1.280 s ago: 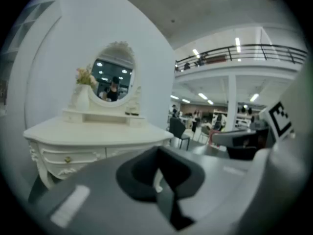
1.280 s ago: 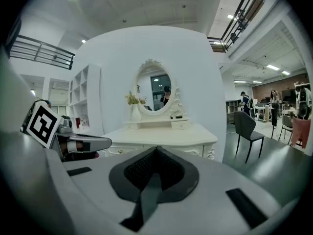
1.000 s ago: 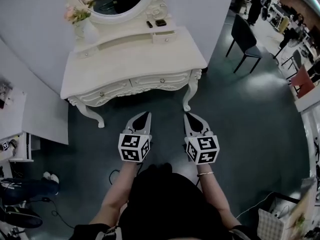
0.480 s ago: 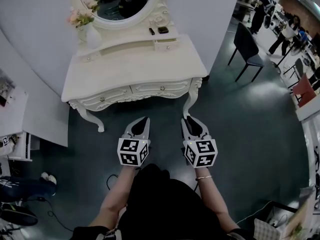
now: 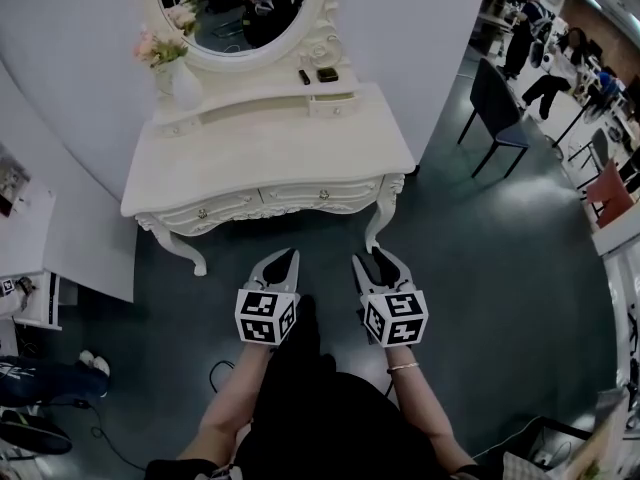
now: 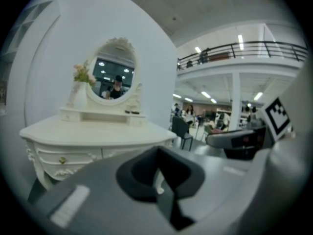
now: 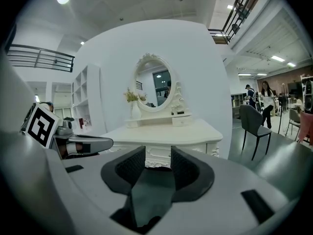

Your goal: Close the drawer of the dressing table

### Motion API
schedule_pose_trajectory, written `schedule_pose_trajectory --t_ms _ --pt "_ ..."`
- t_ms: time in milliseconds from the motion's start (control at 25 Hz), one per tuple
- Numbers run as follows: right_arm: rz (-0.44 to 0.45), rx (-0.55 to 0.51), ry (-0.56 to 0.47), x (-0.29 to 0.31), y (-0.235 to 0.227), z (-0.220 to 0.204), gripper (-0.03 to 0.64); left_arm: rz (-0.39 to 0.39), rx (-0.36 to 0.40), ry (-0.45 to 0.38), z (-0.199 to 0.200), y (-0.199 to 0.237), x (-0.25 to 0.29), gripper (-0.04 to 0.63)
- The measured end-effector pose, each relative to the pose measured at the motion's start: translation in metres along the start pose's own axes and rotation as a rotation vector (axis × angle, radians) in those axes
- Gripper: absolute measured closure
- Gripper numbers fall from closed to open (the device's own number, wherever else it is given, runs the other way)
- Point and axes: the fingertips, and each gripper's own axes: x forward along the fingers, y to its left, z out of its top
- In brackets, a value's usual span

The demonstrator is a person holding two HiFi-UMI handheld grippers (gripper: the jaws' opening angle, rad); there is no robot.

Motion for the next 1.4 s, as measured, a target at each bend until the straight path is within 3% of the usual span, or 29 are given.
schedule_pose_trajectory --t_ms 400,1400 --pt "-0.011 0.006 0.018 0.055 -0.025 0.017 0.472 -0.029 0.000 0.019 0.014 0.027 0.061 0.591" --pt "-0.107 -0.005 0.030 0.269 -0.087 0.103 0.471 -0.110 -0.004 0.013 0.094 0.151 0.238 0.591"
